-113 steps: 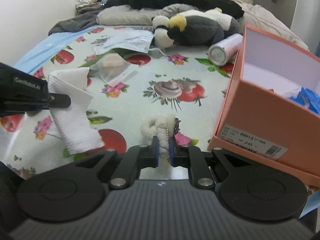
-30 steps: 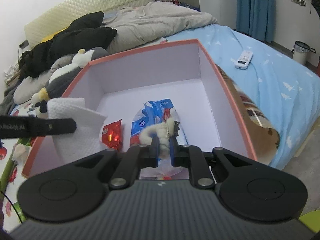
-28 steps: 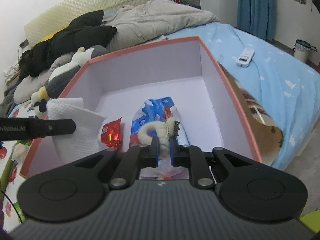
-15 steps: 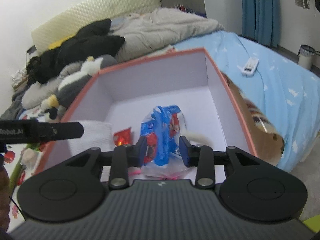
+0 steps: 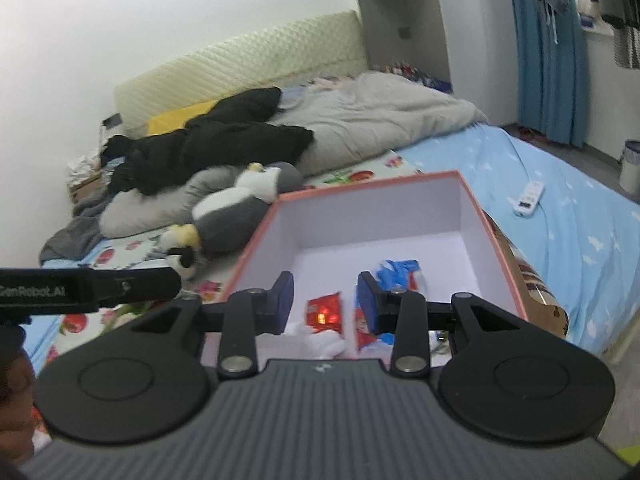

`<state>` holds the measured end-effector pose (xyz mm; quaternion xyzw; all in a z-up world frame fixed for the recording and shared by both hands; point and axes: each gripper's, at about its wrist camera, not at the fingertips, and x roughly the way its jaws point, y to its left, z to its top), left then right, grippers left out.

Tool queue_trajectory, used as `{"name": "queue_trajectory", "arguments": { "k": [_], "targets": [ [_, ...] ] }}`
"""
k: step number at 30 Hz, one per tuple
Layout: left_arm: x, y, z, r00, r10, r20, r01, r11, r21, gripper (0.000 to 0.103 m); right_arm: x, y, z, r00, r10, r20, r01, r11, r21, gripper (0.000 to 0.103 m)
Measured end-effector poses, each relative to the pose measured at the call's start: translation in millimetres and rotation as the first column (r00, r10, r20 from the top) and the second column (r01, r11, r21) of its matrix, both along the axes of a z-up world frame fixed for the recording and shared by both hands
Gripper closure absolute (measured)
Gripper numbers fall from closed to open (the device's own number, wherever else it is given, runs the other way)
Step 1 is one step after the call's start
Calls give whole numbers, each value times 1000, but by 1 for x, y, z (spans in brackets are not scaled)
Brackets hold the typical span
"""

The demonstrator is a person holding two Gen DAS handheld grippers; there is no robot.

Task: Organize soft objects
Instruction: 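Open the left tool to drop the towel while the right tool drops the hair tie, then withdraw both open tools from the box toward the remaining bed items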

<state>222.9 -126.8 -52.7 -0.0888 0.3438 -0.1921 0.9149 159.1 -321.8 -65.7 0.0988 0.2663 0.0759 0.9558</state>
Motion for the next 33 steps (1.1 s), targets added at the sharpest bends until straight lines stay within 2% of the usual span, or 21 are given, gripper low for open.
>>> {"name": "queue_trajectory", "arguments": {
  "k": [7,13,16,20,25,33],
  "targets": [
    [-47,27,32,998,55,36,-54,998,-13,37,-26,24,23,997,71,13,-71,997,-4,64],
    [-93,44,55,990,103,100,-103,995,-9,37,-50,44,35,987,154,36,-153,988,-25,64],
    [-110,53,56,986,136,95,-136,991,-3,37,-60,53,38,981,190,30,-189,982,-28,64],
    [-132,72,57,981,180,73,-179,984,-21,37,-74,66,45,966,259,27,-259,966,16,64],
    [-159,94,62,966,242,85,-243,970,-4,37,-85,85,50,950,311,25,-311,950,3,64],
    [-192,124,54,942,324,86,-324,946,-13,35,-90,109,40,928,372,-4,-372,928,15,64]
  ]
}}
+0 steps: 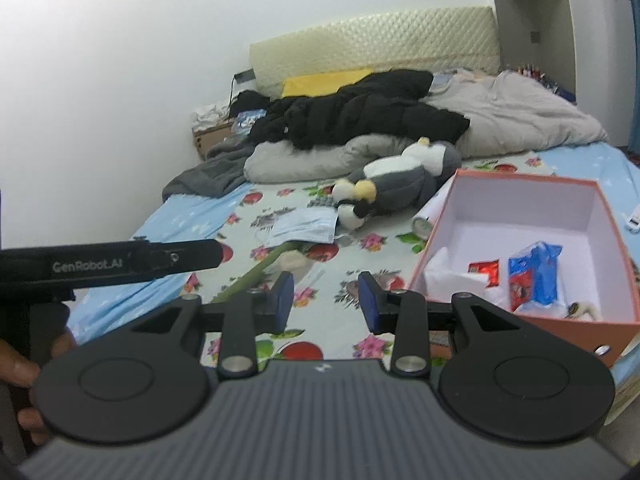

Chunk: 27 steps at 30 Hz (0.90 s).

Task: Organize soft objects
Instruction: 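Withdraw both open tools from the box toward the remaining bed items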

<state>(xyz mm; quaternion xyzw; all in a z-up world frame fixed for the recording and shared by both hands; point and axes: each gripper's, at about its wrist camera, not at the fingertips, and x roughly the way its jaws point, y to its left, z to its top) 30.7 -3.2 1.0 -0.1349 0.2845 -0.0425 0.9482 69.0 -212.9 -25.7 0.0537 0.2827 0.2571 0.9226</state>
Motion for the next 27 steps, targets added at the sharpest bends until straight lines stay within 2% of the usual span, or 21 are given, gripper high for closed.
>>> {"name": "queue_trajectory", "arguments": {
  "k": [6,11,18,27],
  "targets": [
    [-2,17,-21,998,48,-35,-49,999,-22,35,10,13,-13,999,7,-35,-8,1000,-23,64],
    [16,30,-41,995,81,-63,-84,996,-35,35,28,24,-22,998,14,-63,-15,1000,-20,64],
    [56,56,-77,986,127,-107,-134,989,-57,35,68,46,-41,992,43,-116,-45,999,-18,64],
    [118,100,-142,965,188,-181,-209,973,-102,35,138,88,-73,984,57,-166,-64,997,-34,64]
  ]
}}
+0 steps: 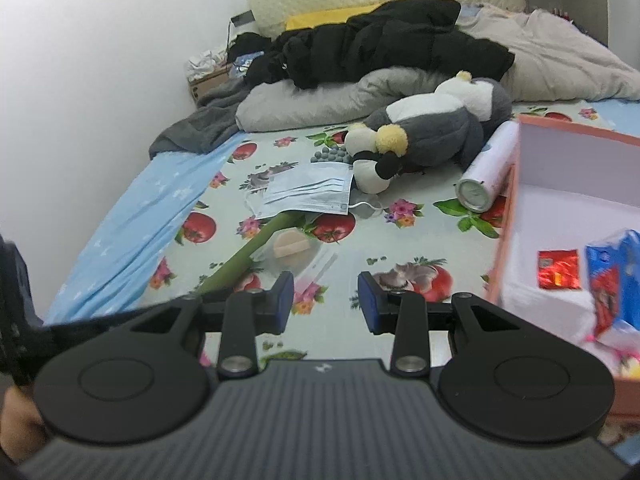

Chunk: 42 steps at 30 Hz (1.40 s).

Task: Organize soft objects
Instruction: 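Withdraw both open tools from the box toward the remaining bed items, then reach the left tool to the clear plastic bag while the right tool reaches the blue mask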

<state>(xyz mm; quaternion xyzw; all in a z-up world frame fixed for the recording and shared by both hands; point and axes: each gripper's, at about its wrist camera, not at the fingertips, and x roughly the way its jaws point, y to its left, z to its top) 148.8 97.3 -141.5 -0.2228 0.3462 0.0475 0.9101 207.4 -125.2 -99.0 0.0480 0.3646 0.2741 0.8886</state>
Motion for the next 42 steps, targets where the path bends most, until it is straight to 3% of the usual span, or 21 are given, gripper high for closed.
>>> {"name": "queue_trajectory", "arguments": {
  "k": [7,14,21,27,34,37,38,42],
  "targets": [
    [43,31,-46,999,36,-24,-37,998,-49,36,57,39,-23,999,28,-37,-27,999,29,64],
    [80,52,-82,1000,22,-9,-23,995,-93,36,112,76,-52,1000,-10,-29,11,999,32,64],
    [108,55,-104,1000,10,1,-10,999,-38,41,156,103,-86,1000,-18,7,18,1000,-7,64],
    [120,58,-117,1000,9,11,-8,998,-63,52,184,113,-112,999,-24,-30,24,1000,-10,64],
    [127,54,-122,1000,15,19,-13,998,-62,82,191,125,-122,1000,20,-20,-20,1000,-15,63],
    [129,50,-120,1000,5,11,-4,1000,-25,89,189,128,-122,999,28,-23,-28,1000,-8,75],
    [128,49,-119,1000,5,13,-4,1000,-22,91,189,128,-123,999,32,-32,-32,999,-1,90],
    [125,47,-116,1000,10,18,-9,1000,-12,94,184,128,-119,998,40,-38,-41,999,-19,99]
  ]
}}
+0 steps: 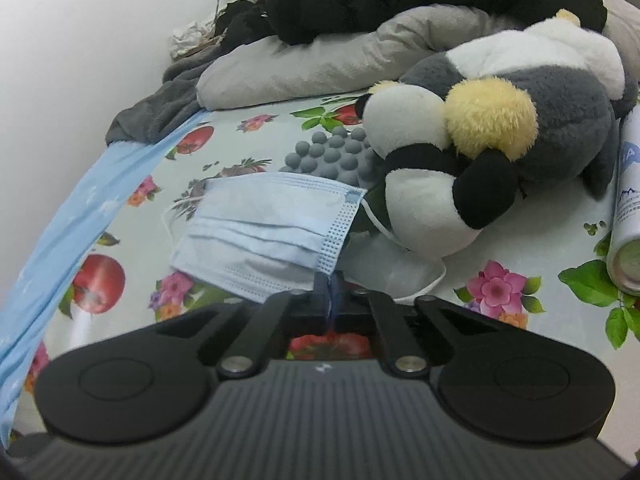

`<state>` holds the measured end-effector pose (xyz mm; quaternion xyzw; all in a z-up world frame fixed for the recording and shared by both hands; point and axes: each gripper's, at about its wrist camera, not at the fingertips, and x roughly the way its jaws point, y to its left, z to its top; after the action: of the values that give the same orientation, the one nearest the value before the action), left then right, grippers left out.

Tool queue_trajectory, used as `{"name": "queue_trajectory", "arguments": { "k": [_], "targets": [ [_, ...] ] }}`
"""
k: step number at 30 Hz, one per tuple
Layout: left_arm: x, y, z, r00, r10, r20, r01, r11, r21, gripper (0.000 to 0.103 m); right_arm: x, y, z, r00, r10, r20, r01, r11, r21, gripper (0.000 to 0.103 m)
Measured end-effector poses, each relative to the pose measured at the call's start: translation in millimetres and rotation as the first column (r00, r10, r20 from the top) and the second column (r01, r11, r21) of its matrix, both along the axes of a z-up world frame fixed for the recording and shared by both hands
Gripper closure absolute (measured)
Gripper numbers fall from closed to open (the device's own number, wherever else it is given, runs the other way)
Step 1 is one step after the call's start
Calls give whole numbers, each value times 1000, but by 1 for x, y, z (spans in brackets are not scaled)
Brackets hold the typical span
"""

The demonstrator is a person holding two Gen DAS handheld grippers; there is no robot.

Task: Organize soft objects
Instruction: 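Reach the left tool to the clear plastic bag while the right tool reaches the blue mask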

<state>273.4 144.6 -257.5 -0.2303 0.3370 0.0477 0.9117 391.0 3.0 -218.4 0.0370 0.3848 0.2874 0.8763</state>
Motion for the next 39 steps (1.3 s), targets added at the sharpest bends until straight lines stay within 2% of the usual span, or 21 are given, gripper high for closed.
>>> {"name": "queue_trajectory", "arguments": {
  "k": [12,17,20,29,39],
  "targets": [
    [-43,7,29,998,36,50,-34,999,-34,95,-71,-35,42,999,11,51,-11,1000,-6,99],
    [-70,3,30,999,35,23,-33,997,-67,95,-108,-48,51,997,6,74,-3,999,-42,99],
    [-88,1,29,999,31,9,-30,995,-94,95,-131,-56,52,997,11,80,-4,997,-75,99],
    [-136,-10,33,1000,13,-18,-15,995,-95,95,-182,-89,52,998,-29,50,34,994,-106,99],
    [-152,-21,29,996,-22,-82,15,996,-91,94,-226,-114,31,997,-59,-42,53,989,-141,99]
  ]
}}
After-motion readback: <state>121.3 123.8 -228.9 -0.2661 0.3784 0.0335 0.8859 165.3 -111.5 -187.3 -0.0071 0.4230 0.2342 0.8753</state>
